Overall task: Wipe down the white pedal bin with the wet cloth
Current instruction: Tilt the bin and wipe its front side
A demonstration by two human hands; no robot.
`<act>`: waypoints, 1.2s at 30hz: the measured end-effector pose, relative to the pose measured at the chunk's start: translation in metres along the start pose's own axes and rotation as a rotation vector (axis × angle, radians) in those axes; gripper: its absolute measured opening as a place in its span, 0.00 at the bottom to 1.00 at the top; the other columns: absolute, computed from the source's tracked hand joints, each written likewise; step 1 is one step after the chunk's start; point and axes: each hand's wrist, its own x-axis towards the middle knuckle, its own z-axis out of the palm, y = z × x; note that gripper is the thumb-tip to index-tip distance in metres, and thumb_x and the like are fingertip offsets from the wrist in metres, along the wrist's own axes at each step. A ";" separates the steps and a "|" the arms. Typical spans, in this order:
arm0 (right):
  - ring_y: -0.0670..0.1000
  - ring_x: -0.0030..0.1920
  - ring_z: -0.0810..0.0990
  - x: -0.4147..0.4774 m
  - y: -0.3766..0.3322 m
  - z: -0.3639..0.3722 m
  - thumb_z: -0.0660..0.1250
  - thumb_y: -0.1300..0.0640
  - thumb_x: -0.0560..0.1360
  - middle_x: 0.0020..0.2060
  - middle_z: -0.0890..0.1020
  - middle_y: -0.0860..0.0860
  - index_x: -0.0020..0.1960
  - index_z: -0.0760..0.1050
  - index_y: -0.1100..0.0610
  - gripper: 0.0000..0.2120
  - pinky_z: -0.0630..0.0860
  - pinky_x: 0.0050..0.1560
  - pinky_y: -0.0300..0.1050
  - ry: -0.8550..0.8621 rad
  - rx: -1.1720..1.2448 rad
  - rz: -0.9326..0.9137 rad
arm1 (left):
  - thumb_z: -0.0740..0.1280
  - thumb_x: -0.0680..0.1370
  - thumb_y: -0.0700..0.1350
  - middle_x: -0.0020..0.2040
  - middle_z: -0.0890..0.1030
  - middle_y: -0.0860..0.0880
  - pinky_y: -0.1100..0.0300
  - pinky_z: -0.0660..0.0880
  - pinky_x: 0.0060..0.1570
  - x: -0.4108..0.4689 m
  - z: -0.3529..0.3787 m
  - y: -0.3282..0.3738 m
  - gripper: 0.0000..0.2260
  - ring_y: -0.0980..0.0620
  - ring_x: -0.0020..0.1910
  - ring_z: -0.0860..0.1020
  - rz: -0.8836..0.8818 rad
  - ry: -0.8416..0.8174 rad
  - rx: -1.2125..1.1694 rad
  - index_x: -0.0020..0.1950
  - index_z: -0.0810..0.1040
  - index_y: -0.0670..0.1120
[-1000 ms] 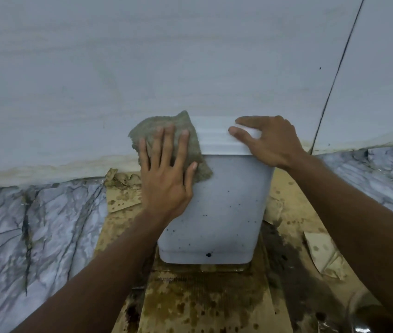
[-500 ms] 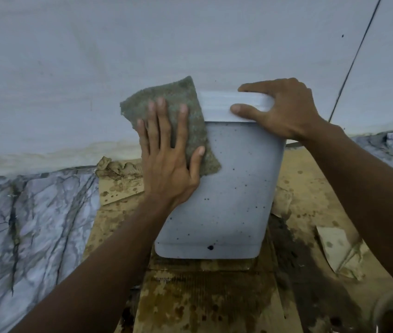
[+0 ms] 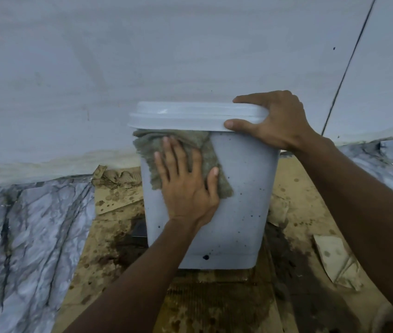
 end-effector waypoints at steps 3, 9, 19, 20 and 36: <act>0.47 0.64 0.79 0.001 0.000 0.001 0.63 0.20 0.60 0.61 0.83 0.40 0.60 0.82 0.41 0.37 0.75 0.64 0.53 -0.002 0.020 0.017 | 0.56 0.83 0.57 0.80 0.53 0.36 0.40 0.41 0.78 -0.004 0.008 0.031 0.29 0.38 0.81 0.47 0.146 -0.073 0.010 0.78 0.61 0.42; 0.45 0.62 0.80 -0.005 0.003 -0.004 0.65 0.21 0.61 0.61 0.83 0.40 0.60 0.82 0.41 0.36 0.75 0.64 0.51 -0.009 0.077 0.003 | 0.57 0.83 0.58 0.81 0.47 0.44 0.46 0.41 0.79 -0.013 0.009 0.015 0.31 0.46 0.81 0.44 0.503 -0.115 0.025 0.81 0.54 0.47; 0.45 0.58 0.81 -0.003 0.002 -0.004 0.64 0.21 0.59 0.57 0.85 0.40 0.56 0.83 0.40 0.34 0.77 0.59 0.48 -0.003 0.065 0.041 | 0.55 0.82 0.60 0.80 0.49 0.34 0.37 0.44 0.77 -0.003 0.007 0.003 0.32 0.36 0.80 0.47 0.102 -0.053 0.040 0.81 0.56 0.44; 0.45 0.56 0.82 -0.004 0.002 -0.004 0.65 0.22 0.60 0.55 0.86 0.41 0.55 0.84 0.40 0.33 0.77 0.57 0.49 0.000 0.067 0.037 | 0.55 0.82 0.60 0.80 0.50 0.34 0.37 0.44 0.77 -0.001 0.011 0.020 0.32 0.36 0.80 0.48 0.112 -0.052 0.019 0.81 0.57 0.44; 0.45 0.62 0.79 -0.014 -0.001 -0.001 0.66 0.21 0.63 0.61 0.82 0.37 0.62 0.80 0.37 0.33 0.69 0.56 0.41 0.005 -0.005 0.043 | 0.54 0.83 0.60 0.82 0.39 0.45 0.48 0.37 0.78 -0.089 0.031 -0.017 0.29 0.46 0.81 0.40 0.816 -0.254 0.118 0.81 0.55 0.51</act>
